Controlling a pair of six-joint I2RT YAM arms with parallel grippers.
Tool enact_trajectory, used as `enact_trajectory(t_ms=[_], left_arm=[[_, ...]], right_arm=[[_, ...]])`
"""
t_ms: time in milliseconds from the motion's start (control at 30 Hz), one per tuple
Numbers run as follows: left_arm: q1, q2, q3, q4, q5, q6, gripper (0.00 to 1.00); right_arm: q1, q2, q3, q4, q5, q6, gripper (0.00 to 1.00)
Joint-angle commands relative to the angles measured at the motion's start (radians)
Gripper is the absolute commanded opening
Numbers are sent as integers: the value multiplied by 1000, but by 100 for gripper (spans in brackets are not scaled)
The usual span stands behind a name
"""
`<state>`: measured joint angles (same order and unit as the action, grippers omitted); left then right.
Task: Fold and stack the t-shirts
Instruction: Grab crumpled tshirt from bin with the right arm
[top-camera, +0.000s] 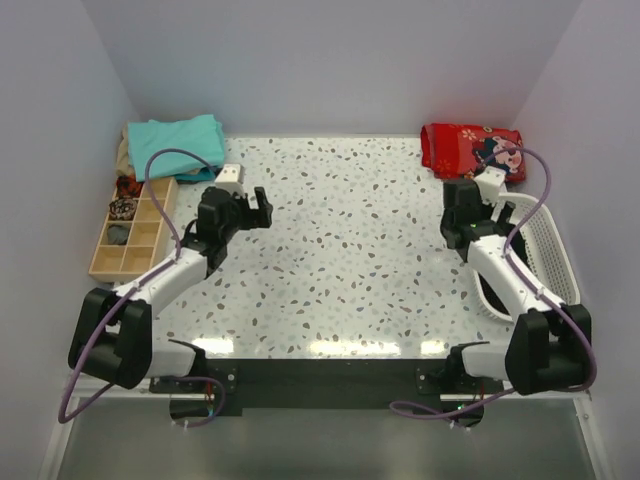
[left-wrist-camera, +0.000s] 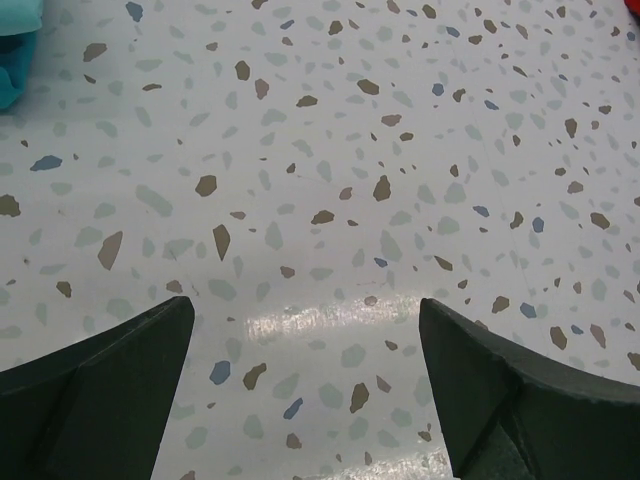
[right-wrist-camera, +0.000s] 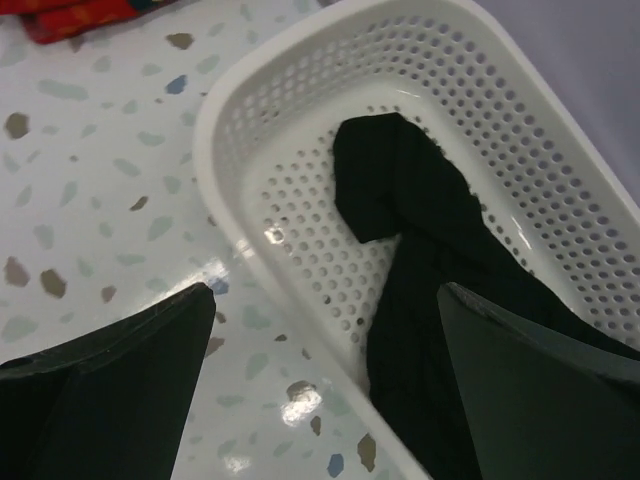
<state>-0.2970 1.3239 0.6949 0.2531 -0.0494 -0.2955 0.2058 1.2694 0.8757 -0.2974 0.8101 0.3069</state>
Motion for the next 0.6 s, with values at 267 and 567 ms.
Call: enact_trajectory(t_ms=[267, 567], left_arm=[[-4, 27, 29, 44, 121, 1, 100], [-4, 78, 48, 43, 154, 10, 100]], right_arm=[[-359, 275, 65, -51, -48, 172, 99], [-410, 452, 123, -121, -66, 225, 99]])
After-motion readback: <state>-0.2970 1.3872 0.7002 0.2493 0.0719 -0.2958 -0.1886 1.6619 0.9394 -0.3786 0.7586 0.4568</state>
